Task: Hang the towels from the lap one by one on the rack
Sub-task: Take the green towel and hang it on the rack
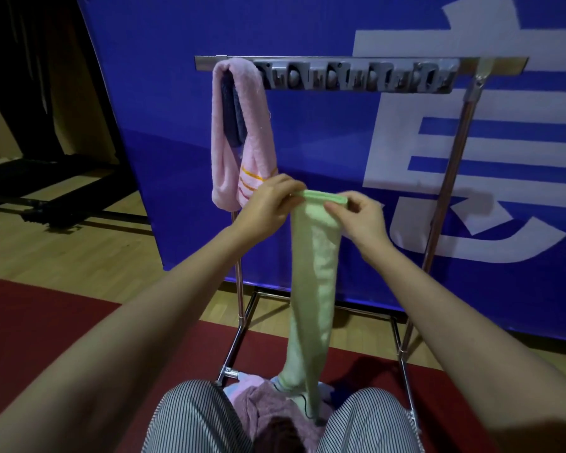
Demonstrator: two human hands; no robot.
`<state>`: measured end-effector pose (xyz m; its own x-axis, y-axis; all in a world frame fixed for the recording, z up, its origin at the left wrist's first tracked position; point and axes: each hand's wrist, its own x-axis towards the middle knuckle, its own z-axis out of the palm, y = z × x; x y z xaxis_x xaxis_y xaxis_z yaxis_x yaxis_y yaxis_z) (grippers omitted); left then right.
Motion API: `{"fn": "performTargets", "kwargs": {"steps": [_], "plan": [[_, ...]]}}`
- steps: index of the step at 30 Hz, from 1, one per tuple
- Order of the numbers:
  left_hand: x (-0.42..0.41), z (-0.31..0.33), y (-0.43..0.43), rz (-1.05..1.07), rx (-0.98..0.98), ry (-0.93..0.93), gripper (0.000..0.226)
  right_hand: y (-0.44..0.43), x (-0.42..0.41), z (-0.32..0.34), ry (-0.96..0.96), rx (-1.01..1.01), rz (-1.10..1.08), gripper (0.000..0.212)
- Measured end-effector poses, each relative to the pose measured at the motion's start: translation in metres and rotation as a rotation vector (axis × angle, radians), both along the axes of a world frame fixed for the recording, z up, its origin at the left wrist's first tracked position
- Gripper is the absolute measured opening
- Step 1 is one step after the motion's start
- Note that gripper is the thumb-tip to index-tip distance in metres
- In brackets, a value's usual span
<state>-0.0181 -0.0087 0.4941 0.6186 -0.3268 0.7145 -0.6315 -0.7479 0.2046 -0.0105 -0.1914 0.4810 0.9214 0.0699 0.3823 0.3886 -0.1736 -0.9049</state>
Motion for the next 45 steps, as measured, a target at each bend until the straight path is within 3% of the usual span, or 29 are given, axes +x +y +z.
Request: {"fn": "performTargets", "kwargs": {"steps": [4,8,11,14,15,17,20,24,28,34,38,41,45], "plan": [[0.006,-0.008,0.0,0.022,0.037,0.053,0.018,0.004,0.001,0.0,0.045,-0.048,0.032,0.018],[0.01,-0.004,0.002,-0.006,-0.046,0.152,0.018,0.007,0.001,-0.003,0.064,0.007,0.035,0.01],[0.004,-0.004,-0.003,-0.092,-0.252,0.393,0.006,0.008,0.001,0.002,0.097,0.056,0.053,0.008],[-0.006,-0.01,-0.007,-0.243,-0.688,0.748,0.045,0.011,0.002,0.011,0.116,0.115,0.059,0.009],[-0.007,-0.014,-0.007,-0.274,-0.742,0.842,0.053,0.013,0.002,0.015,0.12,0.135,0.064,0.008],[-0.007,-0.022,-0.007,-0.306,-0.662,0.924,0.046,0.017,0.003,0.024,0.124,0.183,0.06,0.008],[-0.009,-0.028,-0.01,-0.246,-0.67,0.912,0.026,0.018,0.005,0.034,0.134,0.241,0.035,0.01],[-0.007,-0.028,-0.012,-0.279,-0.766,0.882,0.019,0.01,0.012,0.026,0.215,0.319,0.03,0.011],[-0.008,-0.024,-0.022,-0.313,-0.83,0.88,0.013,0.003,0.008,-0.001,0.408,0.42,0.229,0.055],[0.001,-0.006,-0.029,-0.257,-1.057,0.86,0.017,-0.018,-0.006,-0.052,0.628,0.042,0.576,0.078],[0.011,-0.014,-0.026,-0.151,-1.178,0.804,0.019,-0.02,-0.006,-0.05,0.579,0.062,0.502,0.048],[0.011,-0.032,-0.02,-0.153,-1.227,0.994,0.047,-0.017,-0.003,-0.042,0.541,0.211,0.436,0.036],[-0.002,-0.06,-0.017,-0.327,-0.907,1.301,0.087,-0.008,0.002,-0.03,0.548,0.348,0.348,0.033]]}}
